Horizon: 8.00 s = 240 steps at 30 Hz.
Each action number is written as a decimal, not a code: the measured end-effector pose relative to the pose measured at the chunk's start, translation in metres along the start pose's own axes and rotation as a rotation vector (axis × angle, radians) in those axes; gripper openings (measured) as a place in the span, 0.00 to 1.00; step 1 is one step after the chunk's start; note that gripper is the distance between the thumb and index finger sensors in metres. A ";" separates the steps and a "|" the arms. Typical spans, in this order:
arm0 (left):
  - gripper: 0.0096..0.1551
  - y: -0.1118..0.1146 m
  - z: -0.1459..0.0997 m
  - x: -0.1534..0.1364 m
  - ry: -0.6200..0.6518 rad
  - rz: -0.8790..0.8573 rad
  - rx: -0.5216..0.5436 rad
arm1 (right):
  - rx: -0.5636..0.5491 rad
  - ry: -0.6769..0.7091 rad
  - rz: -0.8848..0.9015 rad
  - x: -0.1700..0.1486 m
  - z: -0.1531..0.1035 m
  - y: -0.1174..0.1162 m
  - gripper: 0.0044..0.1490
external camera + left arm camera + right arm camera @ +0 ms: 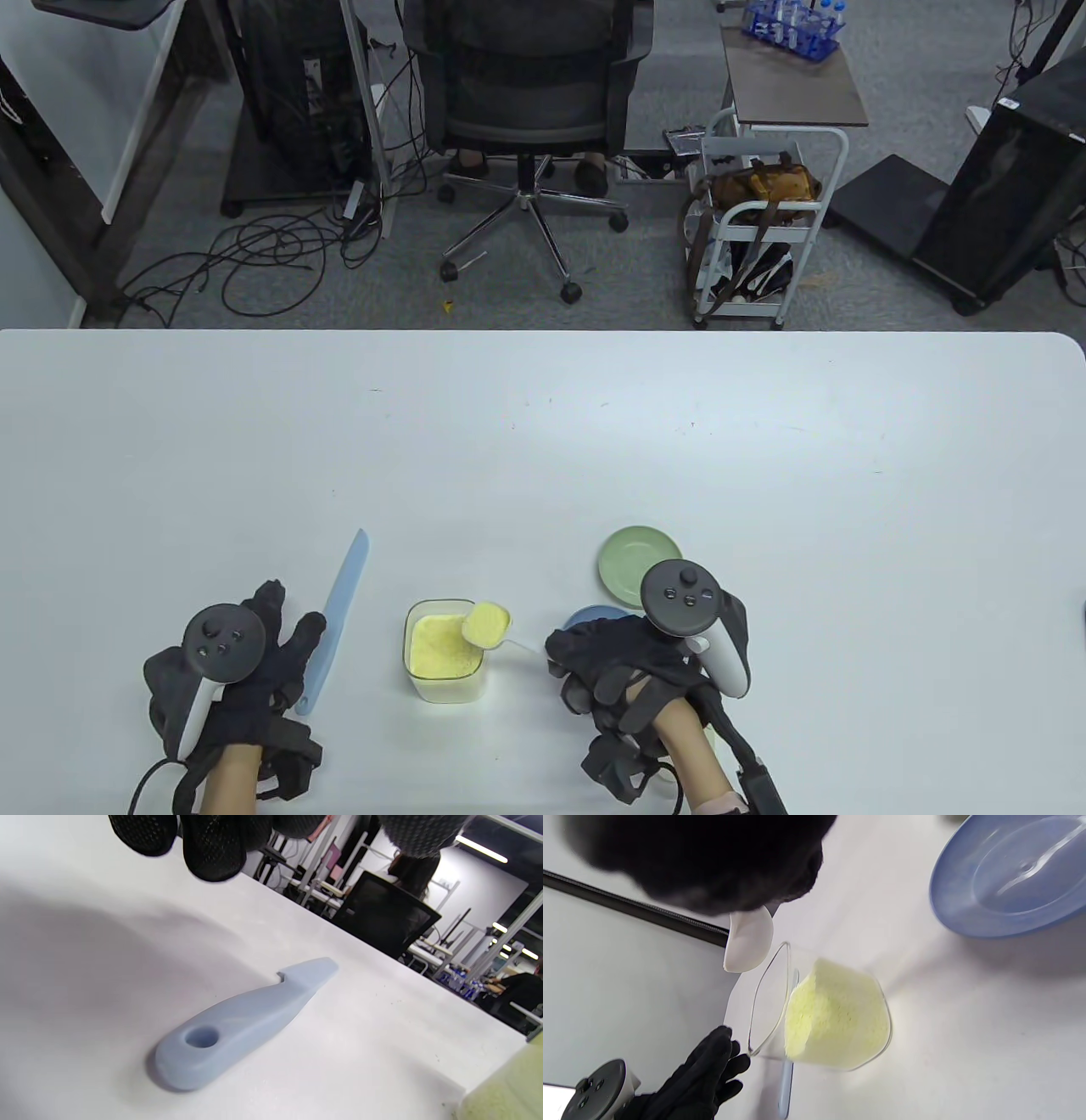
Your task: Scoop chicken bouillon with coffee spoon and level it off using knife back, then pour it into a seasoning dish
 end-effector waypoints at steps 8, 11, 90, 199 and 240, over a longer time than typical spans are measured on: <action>0.56 0.019 0.006 -0.001 -0.007 0.023 -0.108 | -0.197 -0.129 -0.016 -0.056 -0.044 0.051 0.25; 0.55 0.019 0.006 -0.001 -0.005 0.013 -0.084 | -0.207 -0.160 -0.047 -0.071 -0.056 0.060 0.25; 0.68 0.073 -0.006 0.087 0.548 -0.159 -0.261 | 0.434 -0.076 -0.447 0.044 0.071 -0.093 0.26; 0.25 -0.005 -0.023 0.072 0.438 -0.207 -0.345 | 0.294 0.018 0.432 -0.003 0.024 -0.058 0.27; 0.39 0.019 -0.001 0.017 0.076 0.080 0.019 | 0.191 0.070 0.465 -0.012 -0.003 -0.029 0.27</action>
Point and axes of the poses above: the tracker on the back of each hand, its own x axis roughly to the thumb side, its own z axis roughly from the wrist to the fingertips, y = z × x, the point moved 3 cm from there along z, roughly from the wrist to the fingertips, and after that the axes turned 14 degrees about y, right-handed, at the moved point
